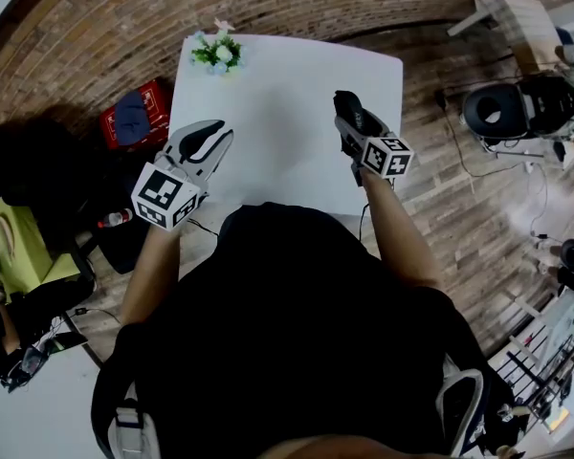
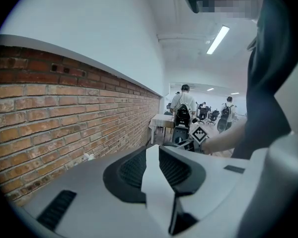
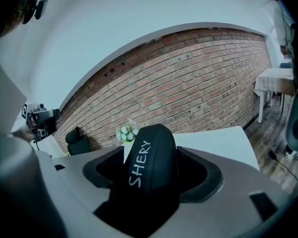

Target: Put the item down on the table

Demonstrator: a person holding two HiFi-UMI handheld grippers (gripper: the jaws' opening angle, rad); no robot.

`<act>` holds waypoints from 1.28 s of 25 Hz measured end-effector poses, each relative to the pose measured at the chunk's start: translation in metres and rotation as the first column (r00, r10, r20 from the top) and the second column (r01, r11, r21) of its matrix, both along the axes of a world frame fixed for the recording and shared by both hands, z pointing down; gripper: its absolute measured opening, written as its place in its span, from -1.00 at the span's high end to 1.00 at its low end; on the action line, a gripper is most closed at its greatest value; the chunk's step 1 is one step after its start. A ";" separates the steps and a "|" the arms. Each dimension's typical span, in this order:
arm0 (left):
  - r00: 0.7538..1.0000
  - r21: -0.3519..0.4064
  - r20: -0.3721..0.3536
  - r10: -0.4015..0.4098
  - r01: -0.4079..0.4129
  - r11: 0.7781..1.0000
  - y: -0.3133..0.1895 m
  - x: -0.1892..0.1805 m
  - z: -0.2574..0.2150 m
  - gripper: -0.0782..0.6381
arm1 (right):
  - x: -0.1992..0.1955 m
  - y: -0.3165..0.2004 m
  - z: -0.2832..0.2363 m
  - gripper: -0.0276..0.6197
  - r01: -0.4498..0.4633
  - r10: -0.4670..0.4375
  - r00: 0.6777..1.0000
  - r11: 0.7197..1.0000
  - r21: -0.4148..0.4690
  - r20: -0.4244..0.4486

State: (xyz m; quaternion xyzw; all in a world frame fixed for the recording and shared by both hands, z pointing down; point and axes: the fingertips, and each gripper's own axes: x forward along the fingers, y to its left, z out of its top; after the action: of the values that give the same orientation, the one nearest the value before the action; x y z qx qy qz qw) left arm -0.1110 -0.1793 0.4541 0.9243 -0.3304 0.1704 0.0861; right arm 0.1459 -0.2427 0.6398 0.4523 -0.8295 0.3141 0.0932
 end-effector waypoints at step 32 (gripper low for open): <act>1.000 -0.055 0.022 0.021 -0.020 0.998 0.002 -0.007 0.019 0.55 | -0.001 0.018 0.122 -0.14 -0.034 0.022 0.997 0.982 -0.188 -0.070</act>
State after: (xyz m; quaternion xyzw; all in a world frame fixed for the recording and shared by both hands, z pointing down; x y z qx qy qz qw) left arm -0.1182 -0.1775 0.4733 0.9230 -0.3169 0.1906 0.1059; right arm 0.1447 -0.2244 0.7617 0.4635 -0.7859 0.3772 0.1592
